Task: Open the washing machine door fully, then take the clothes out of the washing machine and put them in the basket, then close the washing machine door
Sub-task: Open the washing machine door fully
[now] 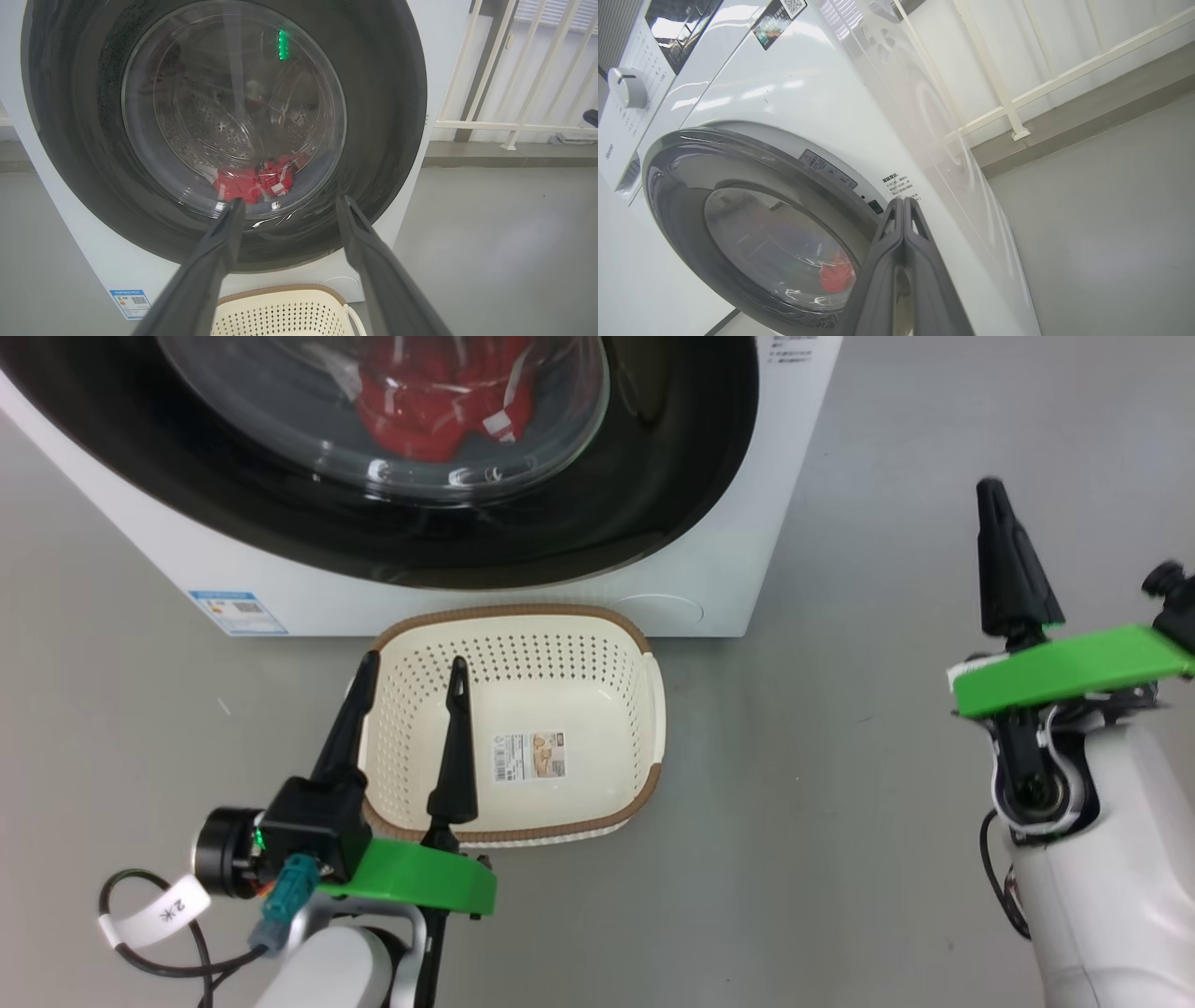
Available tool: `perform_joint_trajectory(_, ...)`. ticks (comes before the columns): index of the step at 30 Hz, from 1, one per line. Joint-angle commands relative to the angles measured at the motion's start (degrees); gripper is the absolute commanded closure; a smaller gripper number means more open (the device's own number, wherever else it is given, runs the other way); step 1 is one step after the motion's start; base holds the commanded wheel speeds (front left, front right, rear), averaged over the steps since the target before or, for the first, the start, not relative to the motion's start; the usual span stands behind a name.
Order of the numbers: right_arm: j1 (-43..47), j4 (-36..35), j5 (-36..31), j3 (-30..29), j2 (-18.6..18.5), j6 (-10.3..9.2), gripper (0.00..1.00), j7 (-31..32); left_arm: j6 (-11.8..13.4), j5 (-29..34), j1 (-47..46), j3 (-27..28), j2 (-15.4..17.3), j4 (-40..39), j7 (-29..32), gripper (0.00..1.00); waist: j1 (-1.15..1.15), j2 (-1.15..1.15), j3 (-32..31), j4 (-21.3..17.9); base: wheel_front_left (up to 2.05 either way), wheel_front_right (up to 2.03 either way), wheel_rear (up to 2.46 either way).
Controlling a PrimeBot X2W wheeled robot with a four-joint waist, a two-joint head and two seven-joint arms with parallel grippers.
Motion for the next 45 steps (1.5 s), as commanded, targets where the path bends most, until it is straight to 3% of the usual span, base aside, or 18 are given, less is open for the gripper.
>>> perform_joint_trajectory(1,-2.24,-1.08,1.25,1.07,0.19,0.03,1.00,0.33,-0.27,0.21,-1.81,1.43,0.75,-1.08,-0.07,0.00,0.00,0.00,0.91,0.73,0.00,0.00,0.00)
perform_joint_trajectory(8,-8.42,1.85,7.28,1.40,0.19,0.03,1.00,2.46,-0.71,0.06,-2.75,0.90,0.34,-0.78,-0.19,0.00,0.00,0.00,2.93,1.54,0.00,0.00,0.00)
perform_joint_trajectory(24,-23.17,12.41,29.72,2.70,0.19,0.03,1.00,13.63,-1.47,0.22,-4.47,0.10,-0.59,0.34,-0.76,0.00,0.00,0.00,6.80,3.44,0.00,0.00,0.00)
perform_joint_trajectory(32,-29.35,17.59,33.75,1.60,0.19,0.03,1.00,18.06,-1.60,0.37,-4.76,-0.20,-1.04,0.40,-0.96,0.00,0.00,0.00,8.65,4.53,0.00,0.00,0.00)
perform_joint_trajectory(45,-37.76,24.67,34.83,-1.15,-0.09,0.03,1.00,26.42,-1.98,0.48,-5.29,-0.21,-1.52,0.74,-1.16,0.00,0.00,0.00,10.77,6.22,0.00,0.00,0.00)
